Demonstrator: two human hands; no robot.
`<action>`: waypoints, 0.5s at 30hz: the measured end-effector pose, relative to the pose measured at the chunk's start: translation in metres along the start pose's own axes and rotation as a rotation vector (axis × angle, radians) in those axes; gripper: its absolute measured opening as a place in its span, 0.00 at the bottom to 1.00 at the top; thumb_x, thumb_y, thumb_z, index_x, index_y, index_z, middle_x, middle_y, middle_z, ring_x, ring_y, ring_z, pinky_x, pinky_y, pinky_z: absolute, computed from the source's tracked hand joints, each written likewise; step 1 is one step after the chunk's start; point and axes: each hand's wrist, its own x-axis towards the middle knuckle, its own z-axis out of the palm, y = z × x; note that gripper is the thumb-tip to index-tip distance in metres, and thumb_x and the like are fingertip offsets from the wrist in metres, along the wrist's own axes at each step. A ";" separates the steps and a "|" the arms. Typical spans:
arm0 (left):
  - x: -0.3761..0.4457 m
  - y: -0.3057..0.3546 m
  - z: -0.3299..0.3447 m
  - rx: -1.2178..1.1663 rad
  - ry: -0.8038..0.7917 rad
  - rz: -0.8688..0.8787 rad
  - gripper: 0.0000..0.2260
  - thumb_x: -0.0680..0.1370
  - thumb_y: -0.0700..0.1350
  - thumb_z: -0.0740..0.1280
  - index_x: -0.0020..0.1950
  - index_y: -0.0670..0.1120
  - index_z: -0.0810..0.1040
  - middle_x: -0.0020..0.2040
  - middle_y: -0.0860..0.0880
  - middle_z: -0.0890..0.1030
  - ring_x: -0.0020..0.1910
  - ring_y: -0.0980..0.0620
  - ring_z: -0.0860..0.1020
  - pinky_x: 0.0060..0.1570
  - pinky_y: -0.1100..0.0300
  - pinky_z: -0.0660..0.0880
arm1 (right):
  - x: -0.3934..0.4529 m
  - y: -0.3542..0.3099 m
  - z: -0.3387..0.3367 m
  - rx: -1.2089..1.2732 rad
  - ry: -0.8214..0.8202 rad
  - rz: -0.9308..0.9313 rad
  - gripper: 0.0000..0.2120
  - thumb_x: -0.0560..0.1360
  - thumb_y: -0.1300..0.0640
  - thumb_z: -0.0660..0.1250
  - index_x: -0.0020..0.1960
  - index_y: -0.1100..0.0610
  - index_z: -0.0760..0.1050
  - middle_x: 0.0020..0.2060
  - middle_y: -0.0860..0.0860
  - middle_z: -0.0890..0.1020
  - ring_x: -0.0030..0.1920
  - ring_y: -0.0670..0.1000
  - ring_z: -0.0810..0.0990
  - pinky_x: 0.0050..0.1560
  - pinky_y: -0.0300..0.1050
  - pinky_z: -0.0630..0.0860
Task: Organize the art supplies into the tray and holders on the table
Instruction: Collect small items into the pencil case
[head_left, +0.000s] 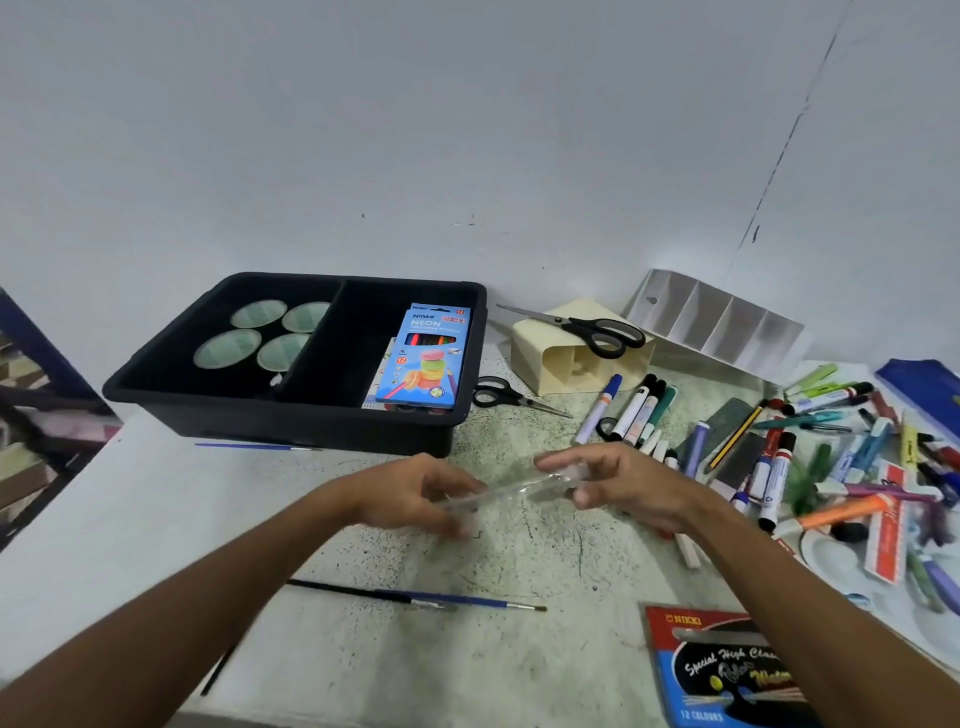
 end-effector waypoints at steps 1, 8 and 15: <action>-0.001 0.002 -0.003 -0.120 -0.046 -0.035 0.23 0.71 0.53 0.72 0.66 0.53 0.76 0.54 0.52 0.83 0.51 0.51 0.81 0.53 0.56 0.78 | -0.001 -0.001 0.000 0.033 0.026 0.000 0.20 0.68 0.50 0.76 0.57 0.55 0.81 0.62 0.57 0.80 0.58 0.55 0.80 0.58 0.48 0.78; -0.007 -0.004 -0.002 -0.237 0.259 -0.005 0.30 0.69 0.67 0.67 0.67 0.55 0.73 0.59 0.53 0.81 0.57 0.56 0.80 0.55 0.57 0.77 | 0.000 0.005 0.003 0.137 0.164 0.300 0.25 0.73 0.40 0.66 0.57 0.61 0.78 0.50 0.64 0.83 0.50 0.66 0.82 0.47 0.55 0.82; -0.011 -0.035 0.022 0.594 0.389 0.148 0.49 0.63 0.77 0.64 0.78 0.52 0.60 0.76 0.55 0.61 0.72 0.58 0.60 0.69 0.58 0.64 | 0.004 0.012 0.009 0.179 0.206 0.466 0.30 0.75 0.36 0.62 0.57 0.64 0.75 0.48 0.66 0.83 0.48 0.66 0.84 0.39 0.50 0.82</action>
